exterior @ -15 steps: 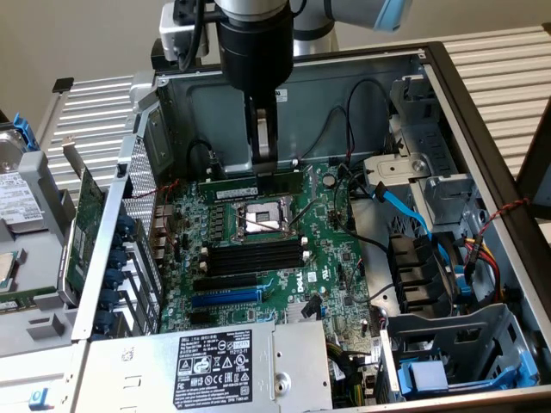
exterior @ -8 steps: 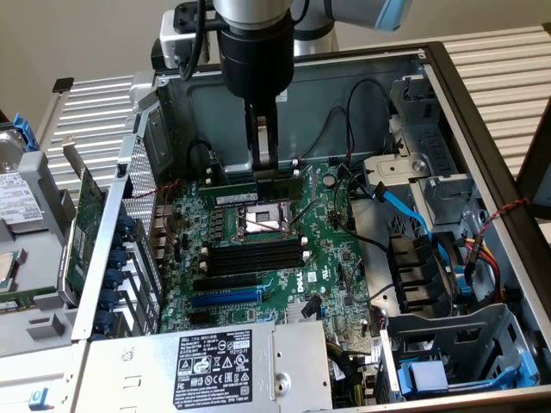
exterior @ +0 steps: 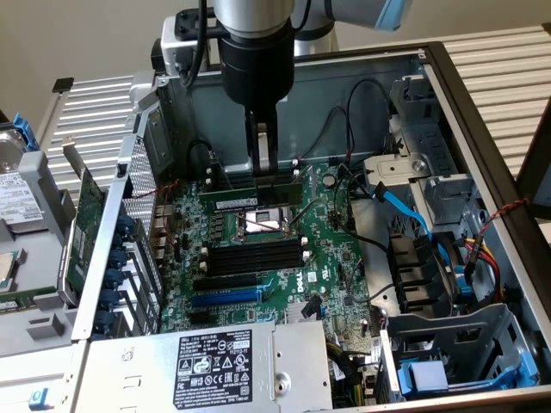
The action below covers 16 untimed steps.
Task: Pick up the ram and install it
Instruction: 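Insert the ram into the slot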
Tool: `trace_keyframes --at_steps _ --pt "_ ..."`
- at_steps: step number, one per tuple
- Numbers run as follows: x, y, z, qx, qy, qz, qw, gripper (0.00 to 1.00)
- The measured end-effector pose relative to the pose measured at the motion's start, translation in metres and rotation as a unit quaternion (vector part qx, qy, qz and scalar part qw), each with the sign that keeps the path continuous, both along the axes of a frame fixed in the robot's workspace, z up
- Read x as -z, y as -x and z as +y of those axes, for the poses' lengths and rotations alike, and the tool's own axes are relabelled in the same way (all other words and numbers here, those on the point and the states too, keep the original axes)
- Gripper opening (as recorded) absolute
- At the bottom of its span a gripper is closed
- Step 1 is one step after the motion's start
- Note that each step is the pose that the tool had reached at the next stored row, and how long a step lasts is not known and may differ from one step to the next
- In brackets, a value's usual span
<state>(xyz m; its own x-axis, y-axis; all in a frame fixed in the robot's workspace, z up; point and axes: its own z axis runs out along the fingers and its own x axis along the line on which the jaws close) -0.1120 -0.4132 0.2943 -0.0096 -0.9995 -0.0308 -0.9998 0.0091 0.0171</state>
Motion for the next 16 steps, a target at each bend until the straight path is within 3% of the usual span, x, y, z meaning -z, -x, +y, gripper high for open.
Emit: trace_keyframes --at_steps 16 --pt "0.0088 0.0000 -0.0025 -0.003 0.0000 0.0005 1.0000 0.13"
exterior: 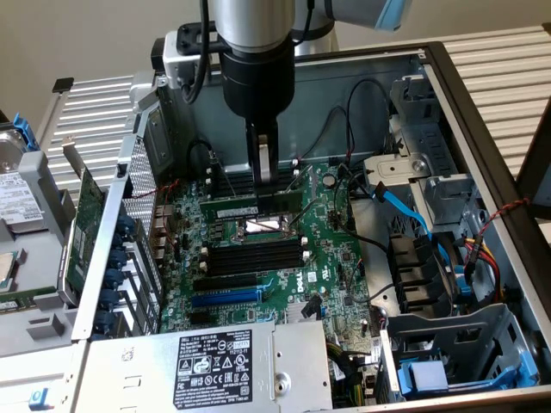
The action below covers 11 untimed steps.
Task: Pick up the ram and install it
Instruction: 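Insert the ram into the slot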
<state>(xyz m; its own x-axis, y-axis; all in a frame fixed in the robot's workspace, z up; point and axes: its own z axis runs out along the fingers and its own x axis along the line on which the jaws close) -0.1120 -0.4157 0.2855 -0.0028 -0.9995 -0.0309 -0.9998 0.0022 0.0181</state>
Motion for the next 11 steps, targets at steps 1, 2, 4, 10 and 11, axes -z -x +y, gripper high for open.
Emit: trace_keyframes --at_steps 1,2,4,10,11 --pt "0.0006 0.0000 0.0000 0.000 0.0000 0.0001 1.0000 0.13" --pt "0.0012 0.0000 -0.0001 -0.001 0.0000 0.0002 1.0000 0.13" --pt "0.0022 0.0000 -0.0004 -0.003 0.0000 0.0008 1.0000 0.13" --pt "0.0052 0.0001 -0.0012 -0.006 0.0000 0.0035 1.0000 0.13" --pt "0.0059 0.0000 -0.0012 -0.006 0.0000 0.0042 1.0000 0.13"
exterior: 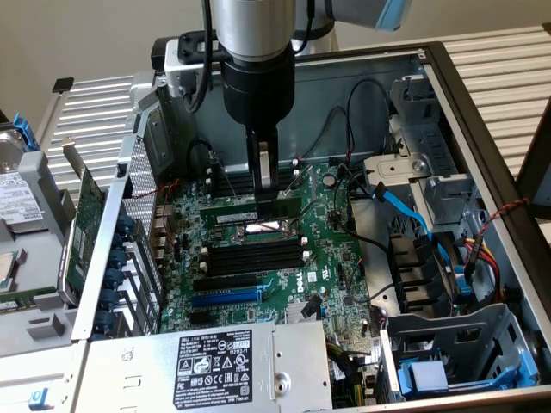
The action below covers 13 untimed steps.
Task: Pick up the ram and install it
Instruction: 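Insert the ram into the slot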
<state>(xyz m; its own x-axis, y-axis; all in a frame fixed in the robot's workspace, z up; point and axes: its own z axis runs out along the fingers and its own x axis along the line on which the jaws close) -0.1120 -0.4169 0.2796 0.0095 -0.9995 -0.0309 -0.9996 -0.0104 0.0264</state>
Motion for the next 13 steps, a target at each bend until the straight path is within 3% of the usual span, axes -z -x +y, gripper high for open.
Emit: trace_keyframes --at_steps 13 --pt "0.0202 0.000 0.0004 0.000 0.0003 0.0001 1.0000 0.13"
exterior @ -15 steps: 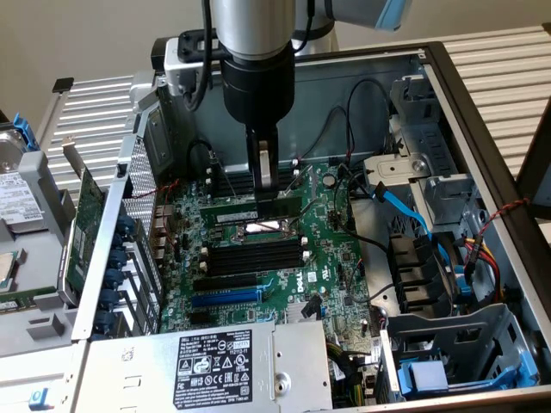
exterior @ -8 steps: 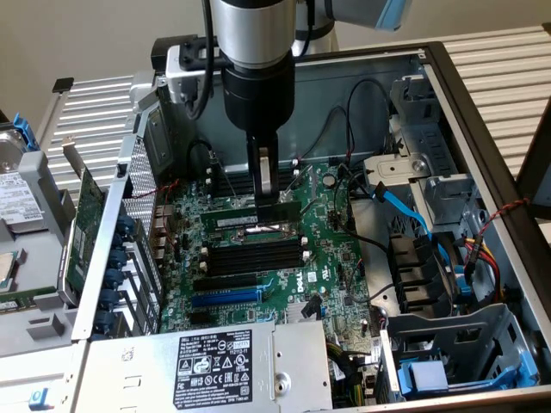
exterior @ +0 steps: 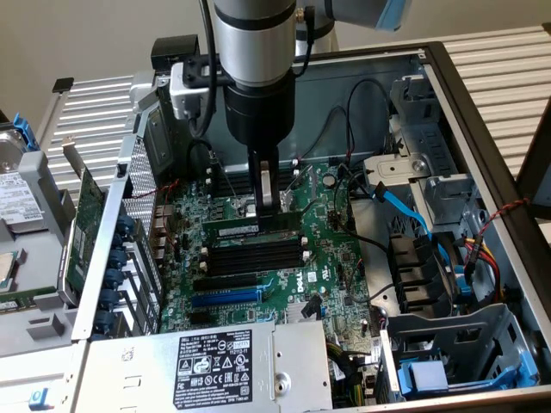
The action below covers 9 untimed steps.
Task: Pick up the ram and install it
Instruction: 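Insert the ram into the slot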
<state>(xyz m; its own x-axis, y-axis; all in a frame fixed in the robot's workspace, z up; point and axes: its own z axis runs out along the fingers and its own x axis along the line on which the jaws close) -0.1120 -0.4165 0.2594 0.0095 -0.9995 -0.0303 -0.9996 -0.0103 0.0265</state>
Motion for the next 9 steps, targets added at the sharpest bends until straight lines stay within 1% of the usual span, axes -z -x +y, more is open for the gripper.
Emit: trace_keyframes --at_steps 3,5,6,9 --pt "0.0020 0.0000 0.0006 0.000 0.0024 0.0000 1.0000 0.13" --pt "0.0033 0.0000 0.0012 0.000 0.0053 0.0000 1.0000 0.13" --pt "0.0039 -0.0001 0.0012 0.000 0.0061 0.0000 1.0000 0.13" --pt "0.0064 0.0000 0.0013 0.000 0.0070 0.0000 1.0000 0.13"
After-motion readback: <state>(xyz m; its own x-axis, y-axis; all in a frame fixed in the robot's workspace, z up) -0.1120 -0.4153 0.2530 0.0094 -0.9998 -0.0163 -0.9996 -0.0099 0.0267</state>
